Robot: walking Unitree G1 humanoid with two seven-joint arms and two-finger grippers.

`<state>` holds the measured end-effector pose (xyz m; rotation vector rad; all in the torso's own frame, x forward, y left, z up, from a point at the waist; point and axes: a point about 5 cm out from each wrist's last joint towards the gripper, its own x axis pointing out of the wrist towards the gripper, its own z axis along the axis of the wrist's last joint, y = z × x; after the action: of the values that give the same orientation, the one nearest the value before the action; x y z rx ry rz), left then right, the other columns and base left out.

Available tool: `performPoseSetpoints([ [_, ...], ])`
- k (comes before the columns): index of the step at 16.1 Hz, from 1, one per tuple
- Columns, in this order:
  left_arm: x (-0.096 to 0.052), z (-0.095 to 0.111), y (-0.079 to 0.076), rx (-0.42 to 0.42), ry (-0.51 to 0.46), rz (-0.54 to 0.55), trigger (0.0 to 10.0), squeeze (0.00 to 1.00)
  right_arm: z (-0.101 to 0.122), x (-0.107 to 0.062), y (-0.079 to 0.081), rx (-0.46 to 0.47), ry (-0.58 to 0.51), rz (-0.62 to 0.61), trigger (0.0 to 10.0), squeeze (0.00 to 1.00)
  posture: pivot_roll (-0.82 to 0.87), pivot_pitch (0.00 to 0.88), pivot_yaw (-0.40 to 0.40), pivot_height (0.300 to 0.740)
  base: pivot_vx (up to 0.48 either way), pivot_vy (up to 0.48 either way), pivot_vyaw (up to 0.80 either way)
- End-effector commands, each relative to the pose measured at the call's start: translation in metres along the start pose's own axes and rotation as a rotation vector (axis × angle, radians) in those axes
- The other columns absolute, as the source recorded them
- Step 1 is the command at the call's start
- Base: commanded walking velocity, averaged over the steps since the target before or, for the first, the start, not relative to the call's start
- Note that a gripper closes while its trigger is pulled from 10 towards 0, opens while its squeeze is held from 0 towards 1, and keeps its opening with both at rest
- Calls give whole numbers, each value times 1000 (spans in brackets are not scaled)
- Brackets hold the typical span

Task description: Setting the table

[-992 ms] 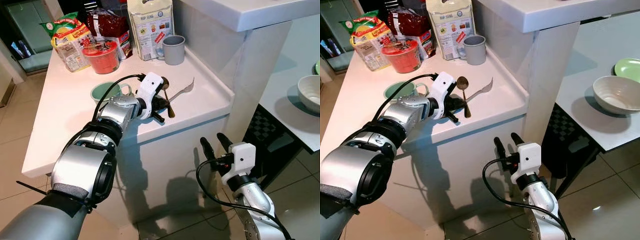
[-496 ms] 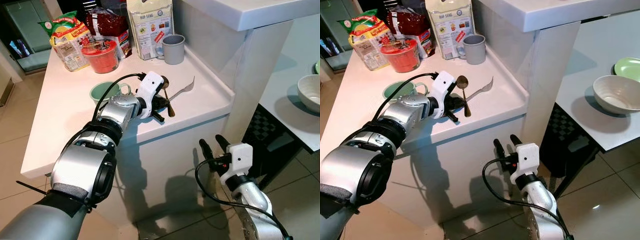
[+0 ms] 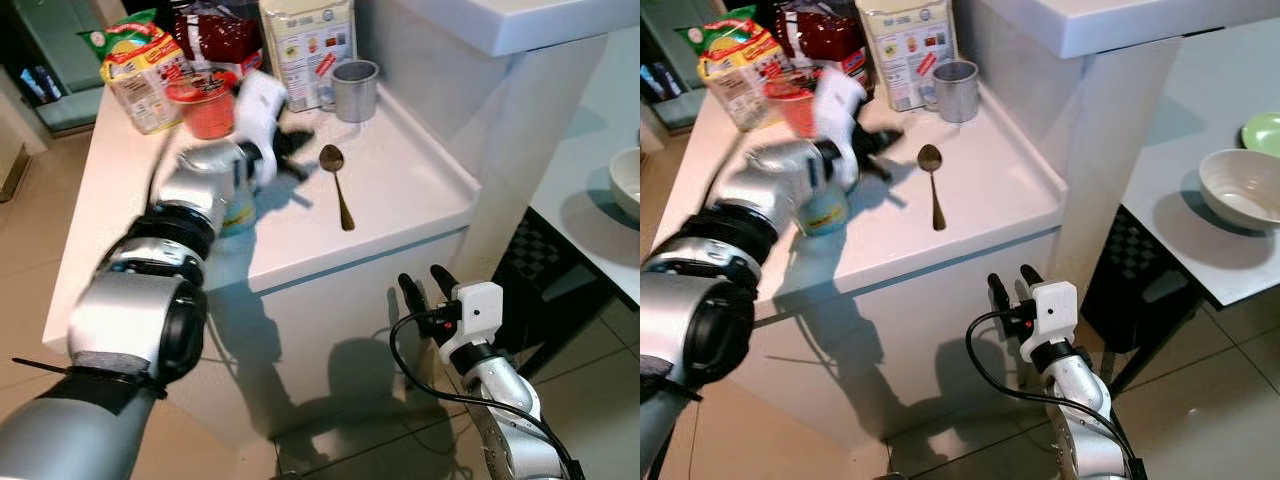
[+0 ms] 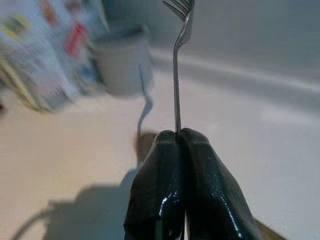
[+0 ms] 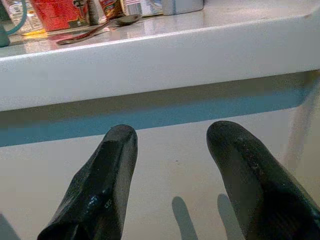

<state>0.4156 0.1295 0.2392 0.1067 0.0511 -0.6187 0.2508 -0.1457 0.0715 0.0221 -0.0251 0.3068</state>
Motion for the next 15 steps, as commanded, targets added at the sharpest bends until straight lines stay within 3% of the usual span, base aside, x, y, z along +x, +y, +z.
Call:
performPoseSetpoints([
  [1,-5,14,10,-2,-56,45,0,0,2,3,3,0,-9,17,10000,0,-7,0,112,740,0,0,0],
  [5,-20,32,26,-2,-163,93,0,0,3,7,4,-5,-15,26,10000,0,2,0,104,740,0,0,0],
  [8,-47,36,50,10,-200,158,0,0,13,8,6,-11,-32,30,10000,0,14,0,98,740,0,0,0],
  [10,-75,33,67,11,-221,189,0,0,16,7,4,-19,-39,33,10000,0,32,0,93,740,0,0,0],
  [11,-97,21,80,7,-211,232,0,0,17,7,4,-22,-39,37,10000,0,42,0,93,740,0,0,0],
  [13,-112,9,90,-2,-187,281,0,0,17,7,3,-22,-38,39,10000,0,49,0,91,740,0,0,0],
  [15,-145,-9,106,-50,-211,390,0,0,18,8,3,-23,-35,44,10000,0,66,0,81,740,0,0,0],
])
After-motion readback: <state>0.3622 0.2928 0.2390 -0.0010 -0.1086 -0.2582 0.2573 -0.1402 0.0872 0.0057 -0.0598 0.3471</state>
